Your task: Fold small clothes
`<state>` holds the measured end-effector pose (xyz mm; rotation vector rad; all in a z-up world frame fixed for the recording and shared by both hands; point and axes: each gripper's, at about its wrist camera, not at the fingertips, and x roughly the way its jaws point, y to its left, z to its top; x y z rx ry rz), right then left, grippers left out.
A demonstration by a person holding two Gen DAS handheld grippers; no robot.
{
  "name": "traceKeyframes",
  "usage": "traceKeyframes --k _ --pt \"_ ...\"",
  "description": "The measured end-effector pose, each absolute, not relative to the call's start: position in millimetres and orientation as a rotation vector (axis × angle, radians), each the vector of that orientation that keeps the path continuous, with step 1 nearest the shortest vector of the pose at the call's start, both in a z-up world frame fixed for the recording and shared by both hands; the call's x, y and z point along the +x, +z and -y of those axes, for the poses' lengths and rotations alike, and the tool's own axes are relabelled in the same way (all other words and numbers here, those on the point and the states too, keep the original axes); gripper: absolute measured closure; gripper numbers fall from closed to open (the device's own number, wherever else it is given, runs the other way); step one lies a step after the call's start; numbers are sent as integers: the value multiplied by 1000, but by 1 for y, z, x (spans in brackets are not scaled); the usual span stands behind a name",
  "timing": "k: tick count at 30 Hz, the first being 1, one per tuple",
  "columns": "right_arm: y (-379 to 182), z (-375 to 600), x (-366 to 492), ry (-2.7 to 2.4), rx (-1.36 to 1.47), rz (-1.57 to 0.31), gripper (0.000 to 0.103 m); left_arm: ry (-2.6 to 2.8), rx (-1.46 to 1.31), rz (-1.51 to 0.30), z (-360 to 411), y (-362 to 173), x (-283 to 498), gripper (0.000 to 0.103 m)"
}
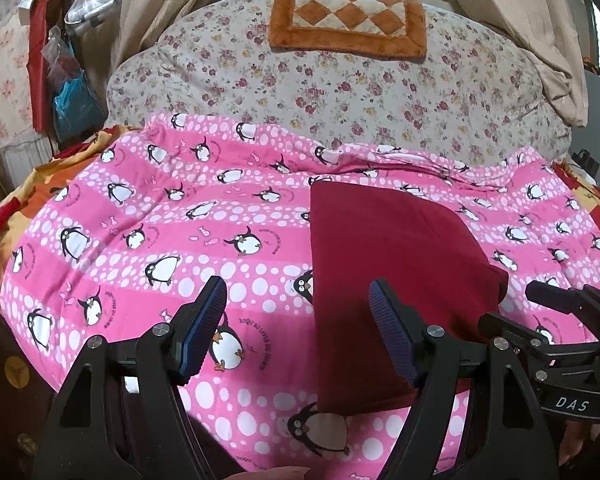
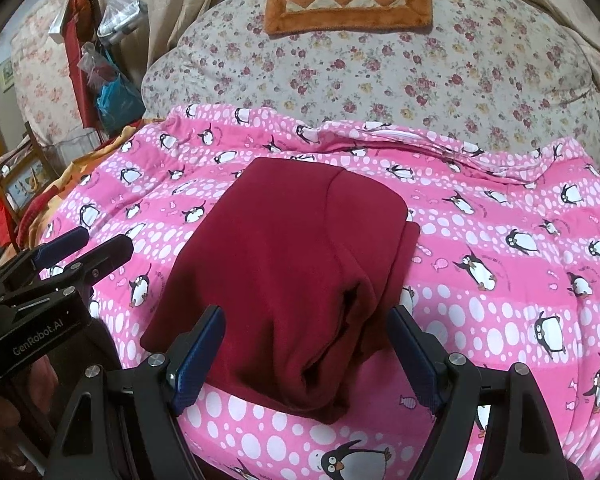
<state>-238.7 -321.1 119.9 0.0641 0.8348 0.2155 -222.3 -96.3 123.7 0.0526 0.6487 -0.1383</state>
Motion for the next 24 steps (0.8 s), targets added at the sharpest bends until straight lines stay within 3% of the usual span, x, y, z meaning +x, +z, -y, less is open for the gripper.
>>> traceKeyframes --k 24 --pt "113 321 -219 161 88 -863 22 -189 22 -701 105 116 -200 29"
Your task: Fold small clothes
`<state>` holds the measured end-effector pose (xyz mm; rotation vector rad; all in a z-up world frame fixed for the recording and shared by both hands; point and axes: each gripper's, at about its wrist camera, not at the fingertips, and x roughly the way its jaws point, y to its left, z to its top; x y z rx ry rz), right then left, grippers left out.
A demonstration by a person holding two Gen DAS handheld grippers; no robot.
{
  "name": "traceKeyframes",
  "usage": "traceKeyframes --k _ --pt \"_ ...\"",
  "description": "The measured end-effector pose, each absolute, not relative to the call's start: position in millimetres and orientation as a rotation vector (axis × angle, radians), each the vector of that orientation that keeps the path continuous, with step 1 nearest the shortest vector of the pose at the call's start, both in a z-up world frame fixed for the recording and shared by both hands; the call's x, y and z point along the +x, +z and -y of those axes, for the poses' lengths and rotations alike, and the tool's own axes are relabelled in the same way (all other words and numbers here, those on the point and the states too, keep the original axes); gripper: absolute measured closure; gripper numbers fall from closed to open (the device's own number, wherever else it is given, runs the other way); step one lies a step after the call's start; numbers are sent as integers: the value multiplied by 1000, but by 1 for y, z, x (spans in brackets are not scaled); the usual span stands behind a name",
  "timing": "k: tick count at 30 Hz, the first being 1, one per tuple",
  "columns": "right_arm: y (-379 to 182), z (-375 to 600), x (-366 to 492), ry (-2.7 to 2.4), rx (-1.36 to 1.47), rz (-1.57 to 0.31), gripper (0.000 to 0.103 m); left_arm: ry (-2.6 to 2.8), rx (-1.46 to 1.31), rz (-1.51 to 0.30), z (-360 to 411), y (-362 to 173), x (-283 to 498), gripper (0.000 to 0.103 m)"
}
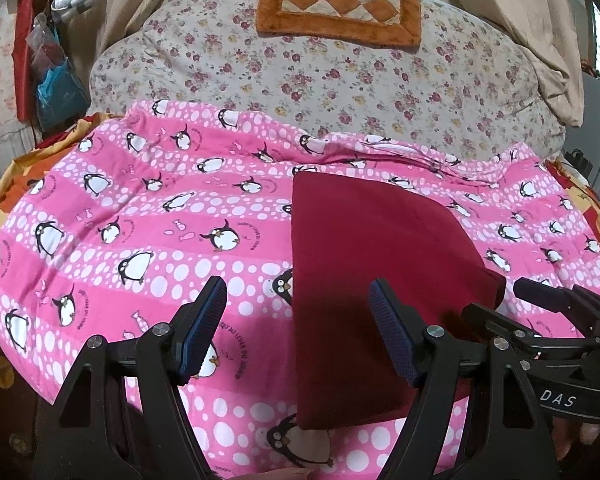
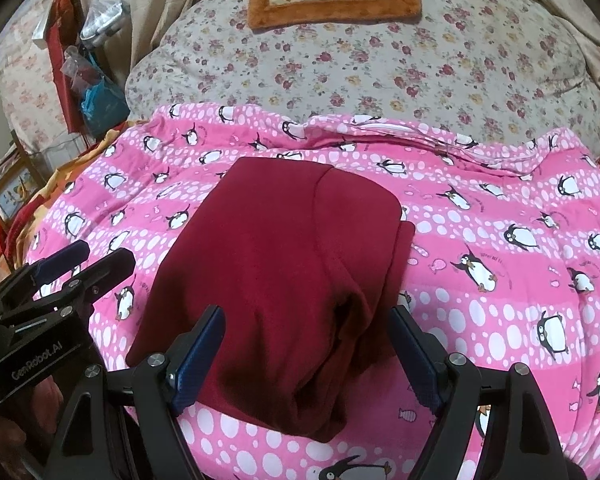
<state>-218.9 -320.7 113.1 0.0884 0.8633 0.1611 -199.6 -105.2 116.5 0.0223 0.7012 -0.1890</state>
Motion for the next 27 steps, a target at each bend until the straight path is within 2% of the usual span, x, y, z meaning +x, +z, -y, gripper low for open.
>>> traceKeyframes --k 27 --pt "99 327 -197 118 120 -915 22 -205 -55 -809 91 96 -159 29"
